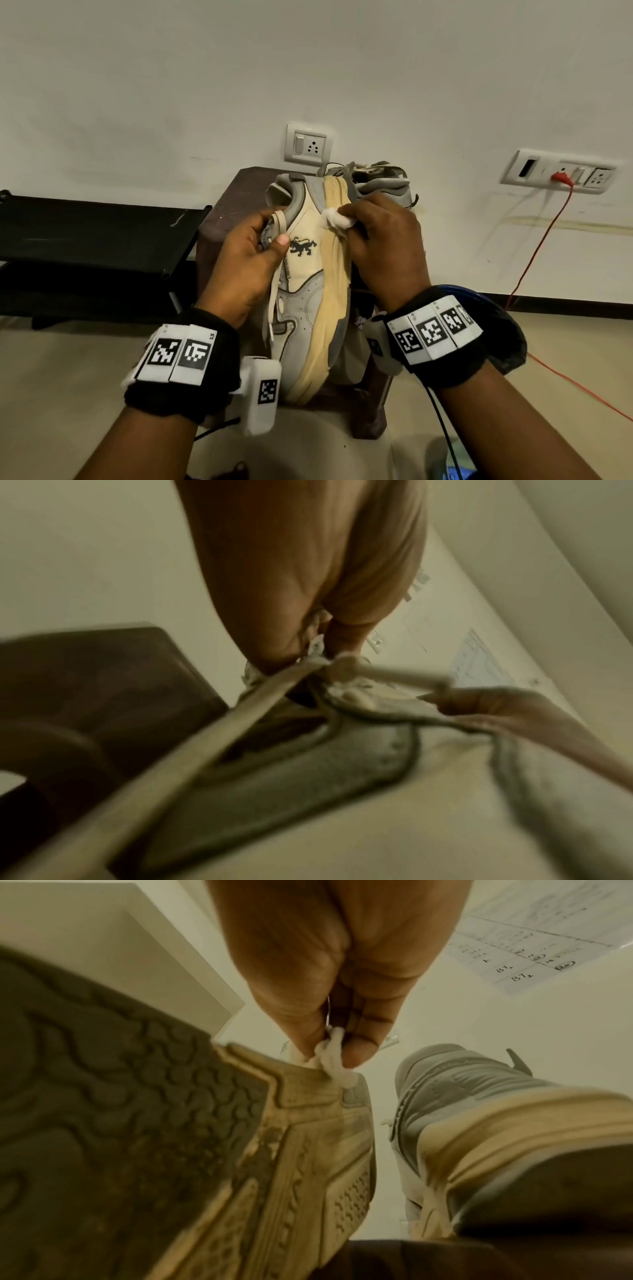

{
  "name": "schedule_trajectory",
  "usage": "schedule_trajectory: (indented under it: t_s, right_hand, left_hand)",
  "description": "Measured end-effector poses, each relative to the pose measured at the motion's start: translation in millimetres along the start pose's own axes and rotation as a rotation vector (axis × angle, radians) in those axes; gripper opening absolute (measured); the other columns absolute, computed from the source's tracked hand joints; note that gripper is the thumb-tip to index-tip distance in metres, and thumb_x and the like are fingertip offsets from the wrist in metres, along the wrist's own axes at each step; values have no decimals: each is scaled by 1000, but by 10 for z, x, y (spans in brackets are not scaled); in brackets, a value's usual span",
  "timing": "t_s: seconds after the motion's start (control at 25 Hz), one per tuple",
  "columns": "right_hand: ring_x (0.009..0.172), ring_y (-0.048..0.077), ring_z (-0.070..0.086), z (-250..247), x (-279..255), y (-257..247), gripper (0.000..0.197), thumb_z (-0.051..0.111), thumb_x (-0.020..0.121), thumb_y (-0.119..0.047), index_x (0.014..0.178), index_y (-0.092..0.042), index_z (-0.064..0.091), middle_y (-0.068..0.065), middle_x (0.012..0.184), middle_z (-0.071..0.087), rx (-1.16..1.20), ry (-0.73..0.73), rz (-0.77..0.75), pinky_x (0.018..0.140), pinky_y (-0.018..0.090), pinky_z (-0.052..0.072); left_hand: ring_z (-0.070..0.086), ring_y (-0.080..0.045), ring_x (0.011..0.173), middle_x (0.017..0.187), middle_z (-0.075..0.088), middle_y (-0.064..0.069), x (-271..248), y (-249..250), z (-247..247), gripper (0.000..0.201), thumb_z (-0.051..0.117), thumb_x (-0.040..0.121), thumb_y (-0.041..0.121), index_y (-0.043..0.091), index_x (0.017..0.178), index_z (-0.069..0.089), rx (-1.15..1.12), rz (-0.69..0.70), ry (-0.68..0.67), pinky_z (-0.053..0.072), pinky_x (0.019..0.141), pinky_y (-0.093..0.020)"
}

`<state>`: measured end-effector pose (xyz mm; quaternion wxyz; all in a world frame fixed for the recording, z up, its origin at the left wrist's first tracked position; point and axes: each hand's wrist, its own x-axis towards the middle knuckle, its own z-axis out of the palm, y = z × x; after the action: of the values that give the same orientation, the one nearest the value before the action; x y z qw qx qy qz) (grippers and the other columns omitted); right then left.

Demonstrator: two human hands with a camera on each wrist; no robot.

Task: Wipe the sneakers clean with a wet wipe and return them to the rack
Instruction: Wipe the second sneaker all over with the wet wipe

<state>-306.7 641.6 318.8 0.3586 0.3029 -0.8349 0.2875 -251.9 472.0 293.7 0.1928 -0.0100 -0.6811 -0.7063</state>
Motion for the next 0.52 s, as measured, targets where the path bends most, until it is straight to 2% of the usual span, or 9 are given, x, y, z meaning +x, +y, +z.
schedule_trajectory:
  t_s: [0.08,0.16,0.24,0.32,0.4,0.52]
  right_hand:
    - [74,18,59,7,14,-10,16,73,79,-11,95,-8,73,7,85,66,2,16,18,60,28,47]
    - [73,16,57,4,4,-42,16,74,79,-11,94,-8,73,6,84,65,4,24,20,60,25,44]
    - [73,16,57,20,-24,-100,16,74,78,-11,94,-8,73,6,85,64,0,9,-7,61,26,45]
    - [75,20,59,26,-39,-141,17,73,78,-9,95,-7,73,8,86,64,4,-23,-42,62,31,51]
    - [76,22,60,-30,-35,-124,18,73,78,-9,96,-6,73,9,87,64,11,-69,-61,64,35,53]
    - [77,19,61,-222,-70,-73,18,74,78,-11,96,-9,74,7,88,68,29,-261,-80,67,37,54]
  left_hand:
    - [63,9,92,100,66,11,-39,22,-52,25,59,92,23,23,116,53,280,90,-3,53,78,-13]
    - [59,19,81,92,61,21,-100,40,-69,29,63,87,34,29,111,48,420,68,-57,47,65,-5]
    - [58,16,81,92,60,26,-122,33,-100,38,70,81,37,32,112,48,444,-9,-124,44,67,-8]
    - [64,9,86,94,66,23,-116,6,-117,34,72,80,29,32,110,55,367,-38,-147,50,75,-16]
    - [69,2,89,95,72,15,-125,-6,-88,25,69,84,17,27,106,61,236,-17,-122,55,76,-19]
    - [70,-3,90,95,73,10,-122,12,2,22,65,87,7,21,103,63,95,56,-54,56,75,-19]
